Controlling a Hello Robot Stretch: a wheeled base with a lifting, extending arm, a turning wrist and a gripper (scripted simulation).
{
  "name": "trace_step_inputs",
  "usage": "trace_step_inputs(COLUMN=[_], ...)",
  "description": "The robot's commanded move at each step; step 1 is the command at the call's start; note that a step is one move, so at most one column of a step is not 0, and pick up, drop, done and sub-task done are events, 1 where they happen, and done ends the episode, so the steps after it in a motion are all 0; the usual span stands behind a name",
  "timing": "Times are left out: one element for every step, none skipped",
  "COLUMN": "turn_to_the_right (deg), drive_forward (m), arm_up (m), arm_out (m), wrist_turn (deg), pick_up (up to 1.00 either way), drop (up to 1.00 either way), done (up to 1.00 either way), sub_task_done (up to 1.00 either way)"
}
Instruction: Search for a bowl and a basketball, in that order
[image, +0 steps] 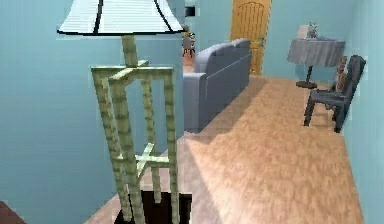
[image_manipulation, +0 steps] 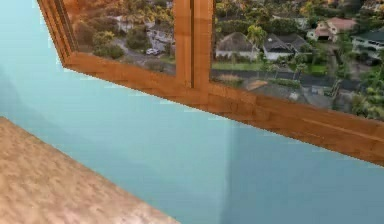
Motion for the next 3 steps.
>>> trace_step_inputs(turn_to_the_right=[39.0, 0.0, -18.0], drive_forward=[0.0, 0.75, 0.0], arm_up=[0.0, 0.0, 0.0], arm_out=[0.0, 0.0, 0.0], wrist_turn=[0.0, 0.0, 0.0], pick_up=[0.0, 0.0, 0.0], drop=[0.0, 0.0, 0.0], done=[0.0, 0.0, 0.0], sub_task_done=[0.0, 0.0, 0.0])
